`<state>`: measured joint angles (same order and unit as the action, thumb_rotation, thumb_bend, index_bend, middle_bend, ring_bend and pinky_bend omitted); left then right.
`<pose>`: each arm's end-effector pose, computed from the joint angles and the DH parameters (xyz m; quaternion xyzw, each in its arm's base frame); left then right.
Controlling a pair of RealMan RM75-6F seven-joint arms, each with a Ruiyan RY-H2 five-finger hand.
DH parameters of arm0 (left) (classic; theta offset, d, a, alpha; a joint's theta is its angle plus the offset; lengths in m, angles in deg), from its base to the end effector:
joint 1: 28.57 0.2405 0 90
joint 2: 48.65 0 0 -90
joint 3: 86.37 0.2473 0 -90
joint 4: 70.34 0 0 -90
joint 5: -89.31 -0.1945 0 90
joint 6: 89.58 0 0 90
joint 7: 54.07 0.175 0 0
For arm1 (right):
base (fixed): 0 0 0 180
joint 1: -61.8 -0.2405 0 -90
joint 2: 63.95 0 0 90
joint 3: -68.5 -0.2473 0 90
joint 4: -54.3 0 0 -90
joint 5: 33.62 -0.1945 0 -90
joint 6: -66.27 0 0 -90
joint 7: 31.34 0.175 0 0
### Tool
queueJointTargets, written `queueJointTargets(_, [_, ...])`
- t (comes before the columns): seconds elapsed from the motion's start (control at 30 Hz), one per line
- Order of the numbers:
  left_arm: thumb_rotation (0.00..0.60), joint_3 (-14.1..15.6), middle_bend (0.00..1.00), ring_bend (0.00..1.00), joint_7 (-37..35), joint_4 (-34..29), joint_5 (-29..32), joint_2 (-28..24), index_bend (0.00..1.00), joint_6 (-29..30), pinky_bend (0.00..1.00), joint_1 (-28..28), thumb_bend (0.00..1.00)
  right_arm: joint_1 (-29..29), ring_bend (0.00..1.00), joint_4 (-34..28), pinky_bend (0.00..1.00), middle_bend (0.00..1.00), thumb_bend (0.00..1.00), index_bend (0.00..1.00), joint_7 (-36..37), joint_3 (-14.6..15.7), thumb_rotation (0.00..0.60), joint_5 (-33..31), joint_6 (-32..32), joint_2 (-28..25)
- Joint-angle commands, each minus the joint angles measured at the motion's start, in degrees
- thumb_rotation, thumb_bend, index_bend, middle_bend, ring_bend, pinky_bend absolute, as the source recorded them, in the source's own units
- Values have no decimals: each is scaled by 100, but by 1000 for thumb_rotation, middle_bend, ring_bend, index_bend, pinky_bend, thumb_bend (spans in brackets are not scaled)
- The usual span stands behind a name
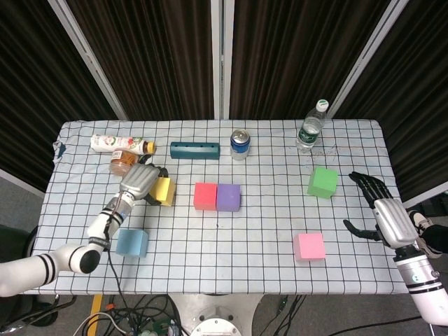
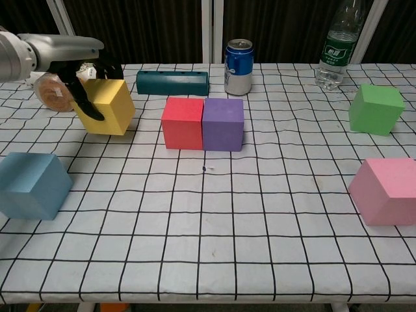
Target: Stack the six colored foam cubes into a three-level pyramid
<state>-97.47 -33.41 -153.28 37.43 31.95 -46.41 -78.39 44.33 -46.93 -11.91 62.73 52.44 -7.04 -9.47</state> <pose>-0.1432 0.4055 0.0165 -0.7598 -0.3940 -0.2981 0.4226 -0.2308 -0.2726 0.1805 0.6038 -0.4615 0.4814 0.4365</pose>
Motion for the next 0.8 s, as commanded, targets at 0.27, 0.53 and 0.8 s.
queueJointTargets(0.27, [600,222,216,199,493,-23,1018,173,241,-307,69,-494,0,53,0,106,0,55,221,0,199,12,600,41,-62,11])
queueJointTargets(0.53, [600,364,146,121,448,-321,923,-13,161,-90,68,-478,0,80,0,139,0,58,221,0,476,7,600,199,-192,0])
queueJointTargets(0.8, [600,504,181,121,145,-25,387,79,243,-41,61,-352,0,67,0,149,0,61,223,0,484,10,600,201,-171,33])
